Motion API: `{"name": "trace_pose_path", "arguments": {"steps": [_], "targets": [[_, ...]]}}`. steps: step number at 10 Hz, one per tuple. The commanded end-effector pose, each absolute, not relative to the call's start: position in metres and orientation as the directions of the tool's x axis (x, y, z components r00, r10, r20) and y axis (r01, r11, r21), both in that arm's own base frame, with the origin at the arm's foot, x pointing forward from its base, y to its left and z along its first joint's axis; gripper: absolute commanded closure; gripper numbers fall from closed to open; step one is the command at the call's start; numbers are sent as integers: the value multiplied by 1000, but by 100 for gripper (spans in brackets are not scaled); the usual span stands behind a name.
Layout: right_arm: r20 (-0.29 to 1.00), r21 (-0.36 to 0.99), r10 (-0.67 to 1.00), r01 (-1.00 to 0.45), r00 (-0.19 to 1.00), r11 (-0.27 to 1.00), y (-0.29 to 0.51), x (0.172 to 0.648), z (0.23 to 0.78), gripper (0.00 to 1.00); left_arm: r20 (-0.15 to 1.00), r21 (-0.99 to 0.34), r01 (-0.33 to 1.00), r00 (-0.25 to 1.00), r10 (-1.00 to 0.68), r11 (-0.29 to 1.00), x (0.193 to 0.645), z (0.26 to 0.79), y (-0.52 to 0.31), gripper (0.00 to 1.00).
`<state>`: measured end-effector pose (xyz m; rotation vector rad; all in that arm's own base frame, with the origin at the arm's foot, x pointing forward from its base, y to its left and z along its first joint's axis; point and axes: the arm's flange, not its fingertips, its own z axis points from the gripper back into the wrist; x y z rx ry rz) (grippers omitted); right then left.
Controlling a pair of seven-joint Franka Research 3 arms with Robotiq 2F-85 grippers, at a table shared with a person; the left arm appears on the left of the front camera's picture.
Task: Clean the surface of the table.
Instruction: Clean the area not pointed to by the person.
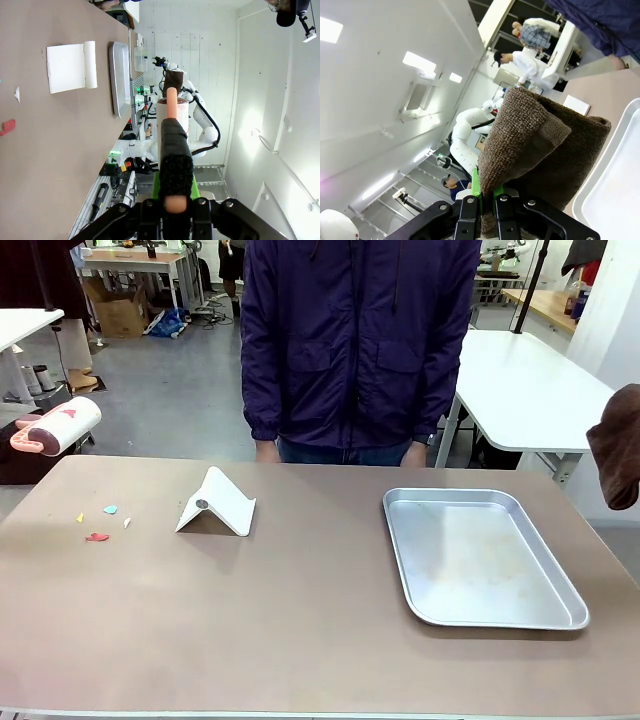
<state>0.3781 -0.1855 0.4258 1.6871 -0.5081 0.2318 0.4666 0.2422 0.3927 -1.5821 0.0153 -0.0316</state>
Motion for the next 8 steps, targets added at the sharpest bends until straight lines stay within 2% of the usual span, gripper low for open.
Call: {"name": "trace_pose_path", "arguments": {"steps": [1, 6, 8], "targets": [[437, 878, -196, -464, 878, -120, -184, 376, 429, 90, 19, -1000, 19, 999, -35, -20, 461, 396, 242, 78], [437, 878, -196, -464, 878, -120, -184, 376, 429, 90, 11, -1000, 10, 1000, -30, -12, 467, 393, 242, 78], [437, 878, -196, -464, 878, -120, -184, 376, 429, 90, 126, -965, 92, 984, 124, 247, 473, 386, 248, 78]]}}
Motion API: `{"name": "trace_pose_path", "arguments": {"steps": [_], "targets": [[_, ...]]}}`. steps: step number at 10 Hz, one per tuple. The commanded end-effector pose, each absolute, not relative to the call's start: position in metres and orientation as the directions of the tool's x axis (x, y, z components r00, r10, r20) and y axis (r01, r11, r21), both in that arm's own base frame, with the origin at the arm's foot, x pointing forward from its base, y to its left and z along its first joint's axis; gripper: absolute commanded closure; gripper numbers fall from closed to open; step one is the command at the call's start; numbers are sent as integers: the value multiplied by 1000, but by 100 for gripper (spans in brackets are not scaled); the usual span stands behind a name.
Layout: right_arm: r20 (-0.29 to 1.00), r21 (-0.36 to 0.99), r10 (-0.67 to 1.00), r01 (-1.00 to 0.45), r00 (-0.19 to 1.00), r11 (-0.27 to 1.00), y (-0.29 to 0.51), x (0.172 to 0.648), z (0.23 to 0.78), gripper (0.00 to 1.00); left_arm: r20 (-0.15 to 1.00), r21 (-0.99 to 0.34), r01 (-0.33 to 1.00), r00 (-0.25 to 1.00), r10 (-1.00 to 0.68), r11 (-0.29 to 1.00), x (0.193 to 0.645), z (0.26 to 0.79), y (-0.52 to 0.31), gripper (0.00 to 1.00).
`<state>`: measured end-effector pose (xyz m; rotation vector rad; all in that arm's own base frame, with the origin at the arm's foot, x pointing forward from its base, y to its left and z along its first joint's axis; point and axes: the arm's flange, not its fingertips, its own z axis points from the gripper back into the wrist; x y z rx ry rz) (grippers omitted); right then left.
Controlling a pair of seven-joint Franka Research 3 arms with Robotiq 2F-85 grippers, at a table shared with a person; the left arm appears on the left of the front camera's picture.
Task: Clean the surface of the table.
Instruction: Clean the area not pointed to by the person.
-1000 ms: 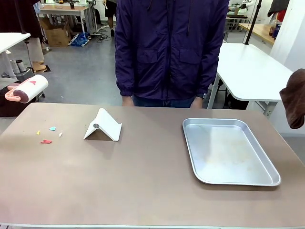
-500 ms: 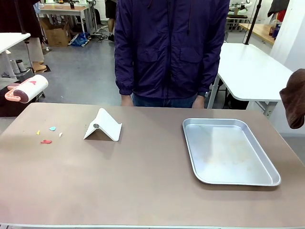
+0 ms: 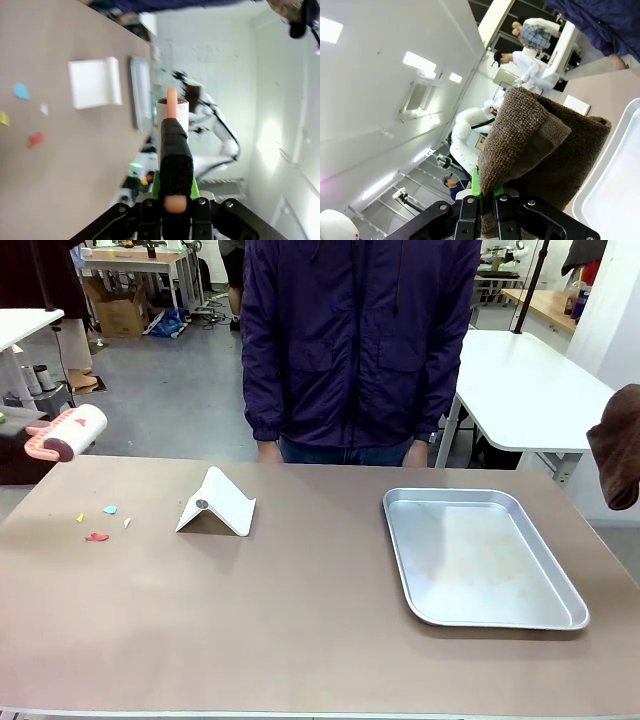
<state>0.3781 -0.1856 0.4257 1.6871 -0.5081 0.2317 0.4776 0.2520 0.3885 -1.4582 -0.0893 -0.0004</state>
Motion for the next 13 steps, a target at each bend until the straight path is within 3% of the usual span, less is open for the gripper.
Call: {"name": "trace_pose_path", "arguments": {"steps": [1, 4, 13], "targets": [[437, 878, -196, -464, 878, -120, -184, 376, 429, 90, 170, -940, 100, 966, 193, 325, 474, 379, 259, 78], [437, 878, -196, -464, 878, -120, -184, 376, 429, 90, 187, -920, 84, 952, 241, 383, 475, 348, 290, 78], [437, 878, -196, -464, 878, -120, -184, 376, 429, 90, 7, -875, -120, 965, 260, 470, 469, 305, 347, 78]]}}
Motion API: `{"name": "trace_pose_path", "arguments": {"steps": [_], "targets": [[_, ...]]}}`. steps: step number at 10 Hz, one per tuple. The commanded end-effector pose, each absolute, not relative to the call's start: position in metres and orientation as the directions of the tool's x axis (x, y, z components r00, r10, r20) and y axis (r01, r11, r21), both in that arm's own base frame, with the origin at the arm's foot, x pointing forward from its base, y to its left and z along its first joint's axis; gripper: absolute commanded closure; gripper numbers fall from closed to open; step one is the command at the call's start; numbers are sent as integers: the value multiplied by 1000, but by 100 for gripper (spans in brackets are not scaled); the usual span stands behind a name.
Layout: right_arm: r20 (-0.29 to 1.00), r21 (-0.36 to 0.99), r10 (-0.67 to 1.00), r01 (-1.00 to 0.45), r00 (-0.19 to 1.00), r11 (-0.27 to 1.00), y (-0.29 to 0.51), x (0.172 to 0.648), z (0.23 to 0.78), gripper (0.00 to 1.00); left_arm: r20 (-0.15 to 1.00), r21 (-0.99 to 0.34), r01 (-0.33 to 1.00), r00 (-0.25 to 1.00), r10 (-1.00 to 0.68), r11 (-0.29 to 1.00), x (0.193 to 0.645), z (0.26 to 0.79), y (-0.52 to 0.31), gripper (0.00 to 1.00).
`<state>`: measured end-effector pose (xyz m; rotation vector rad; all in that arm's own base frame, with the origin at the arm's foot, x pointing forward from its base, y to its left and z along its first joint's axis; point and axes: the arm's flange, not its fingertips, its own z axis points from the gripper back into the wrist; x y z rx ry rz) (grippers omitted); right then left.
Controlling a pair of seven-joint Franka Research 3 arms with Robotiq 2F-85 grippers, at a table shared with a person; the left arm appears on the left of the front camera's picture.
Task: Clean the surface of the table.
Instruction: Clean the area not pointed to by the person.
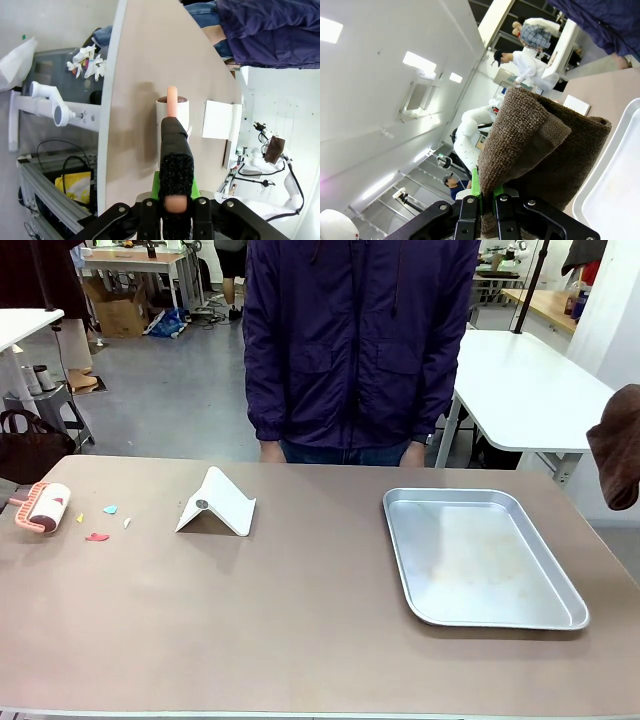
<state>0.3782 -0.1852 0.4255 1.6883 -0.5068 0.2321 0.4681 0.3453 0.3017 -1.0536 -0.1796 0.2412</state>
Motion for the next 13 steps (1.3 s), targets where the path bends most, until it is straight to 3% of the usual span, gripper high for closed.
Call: {"name": "trace_pose_path", "arguments": {"steps": [1, 13], "targets": [[437, 878, -196, -464, 878, -120, -184, 376, 429, 90, 5, -873, -115, 970, 244, 474, 469, 303, 345, 78], [437, 878, -196, -464, 878, -120, -184, 376, 429, 90, -10, -818, -8, 1000, -1, 575, 465, 268, 234, 78]]}}
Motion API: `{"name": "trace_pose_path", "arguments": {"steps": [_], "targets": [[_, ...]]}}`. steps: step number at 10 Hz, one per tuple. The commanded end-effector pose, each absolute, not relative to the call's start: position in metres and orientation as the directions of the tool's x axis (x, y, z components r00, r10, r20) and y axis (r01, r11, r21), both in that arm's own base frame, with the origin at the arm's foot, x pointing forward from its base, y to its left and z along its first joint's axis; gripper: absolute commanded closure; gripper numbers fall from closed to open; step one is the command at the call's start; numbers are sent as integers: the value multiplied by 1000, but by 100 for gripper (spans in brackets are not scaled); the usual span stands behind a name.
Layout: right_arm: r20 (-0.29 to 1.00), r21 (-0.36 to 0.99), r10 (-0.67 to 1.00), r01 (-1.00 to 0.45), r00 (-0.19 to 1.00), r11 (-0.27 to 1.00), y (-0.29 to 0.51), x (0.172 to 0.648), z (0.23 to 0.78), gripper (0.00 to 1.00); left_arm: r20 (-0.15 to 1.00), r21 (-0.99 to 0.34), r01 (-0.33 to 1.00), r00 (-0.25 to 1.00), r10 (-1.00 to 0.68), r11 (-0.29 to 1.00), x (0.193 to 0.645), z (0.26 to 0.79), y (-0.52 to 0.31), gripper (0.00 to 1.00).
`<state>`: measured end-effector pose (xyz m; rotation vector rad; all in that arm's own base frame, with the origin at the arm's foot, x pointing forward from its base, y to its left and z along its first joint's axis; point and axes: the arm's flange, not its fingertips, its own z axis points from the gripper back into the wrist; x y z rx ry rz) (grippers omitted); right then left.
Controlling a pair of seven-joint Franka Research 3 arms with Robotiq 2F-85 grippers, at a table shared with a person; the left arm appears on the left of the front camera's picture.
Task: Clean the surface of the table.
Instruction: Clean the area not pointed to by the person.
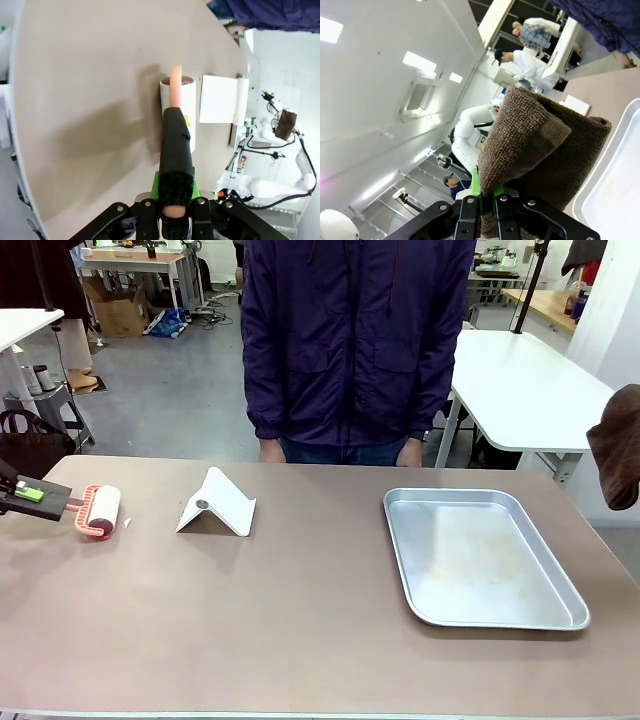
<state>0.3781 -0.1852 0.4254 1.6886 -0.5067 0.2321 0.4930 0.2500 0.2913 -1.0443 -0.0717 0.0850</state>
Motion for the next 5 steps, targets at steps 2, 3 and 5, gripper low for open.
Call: {"name": "trace_pose_path", "arguments": {"steps": [2, 3, 5], "targets": [[437, 878, -196, -464, 878, -120, -184, 376, 429, 90, -8, -824, 23, 999, -53, 566, 463, 267, 216, 78], [437, 878, -196, -464, 878, -120, -184, 376, 429, 90, -5, -824, 34, 998, -67, 565, 465, 267, 208, 78], [437, 878, -196, -464, 878, -120, -184, 376, 429, 90, 10, -827, 54, 997, -81, 559, 469, 269, 192, 78]]}}
